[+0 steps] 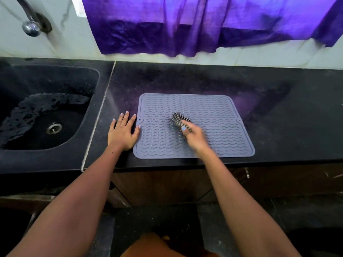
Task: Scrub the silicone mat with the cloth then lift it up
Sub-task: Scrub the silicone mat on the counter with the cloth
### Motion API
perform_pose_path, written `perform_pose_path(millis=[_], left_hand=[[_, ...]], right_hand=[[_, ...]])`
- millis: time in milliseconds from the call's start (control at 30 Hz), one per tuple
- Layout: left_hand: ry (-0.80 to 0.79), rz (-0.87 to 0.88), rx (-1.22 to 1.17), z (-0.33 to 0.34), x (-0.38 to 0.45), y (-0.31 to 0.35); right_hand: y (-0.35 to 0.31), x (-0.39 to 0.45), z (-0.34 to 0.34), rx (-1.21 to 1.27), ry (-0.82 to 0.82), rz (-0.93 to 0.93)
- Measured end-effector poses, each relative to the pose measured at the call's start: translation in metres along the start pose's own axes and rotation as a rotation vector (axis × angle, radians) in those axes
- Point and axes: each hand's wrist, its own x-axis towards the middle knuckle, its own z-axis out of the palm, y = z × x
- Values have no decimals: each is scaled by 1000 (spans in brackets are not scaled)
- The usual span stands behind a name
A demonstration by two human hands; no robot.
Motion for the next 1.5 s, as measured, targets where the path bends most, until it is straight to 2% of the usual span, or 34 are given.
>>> perform_pose_path(millis=[33,67,167,233,333,400,600,667,767,833,900,967,1033,1133,1233,1300,1367,1433,1500], left_hand=[[-1,-1,-4,0,0,-1],[-3,-3,-9,0,0,-1],[1,-1,-12,-1,-1,1],[3,0,-25,-1,-1,1],[10,1,-36,-1,-1,2],[8,-1,-23,0,-1,2],[4,9,-13,2,0,0],[3,3,-5,2,-1,1],[-2,5,-15,0,0,0],[-4,12,-16,0,-1,-1],[-3,14,-20,0,-1,-1],[0,9,-32,-1,-1,-1],[7,7,-30,-1,0,-1],[6,6,-22,0,0,-1],[14,7,-34,0,0,0],[18,9,-35,-1,0,0],[18,8,-34,0,0,-1],[19,8,-38,0,0,-1],[18,10,-32,-1,-1,-1]], right_hand=[[-6,5,-7,134,46,56],[-9,8,-14,156,107,68],[-14,-8,-17,-200,319,-94],[-7,-18,-6,-414,287,-208],[19,-20,16,-753,102,-214],[29,-21,22,-871,99,-250],[29,-21,15,-793,131,-321],[21,-23,9,-681,106,-280],[3,-12,-16,-179,74,-13],[-6,0,-33,77,198,82],[-8,2,-41,-50,349,62],[-4,-5,-38,-268,398,-26],[8,-14,-27,-439,324,-93],[35,-19,-2,-831,232,-189],[43,-13,3,-939,242,-220],[40,-11,-6,-876,213,-235],[33,-12,-17,-710,174,-215],[27,-9,-29,-411,180,-130],[19,0,-45,1,211,40]])
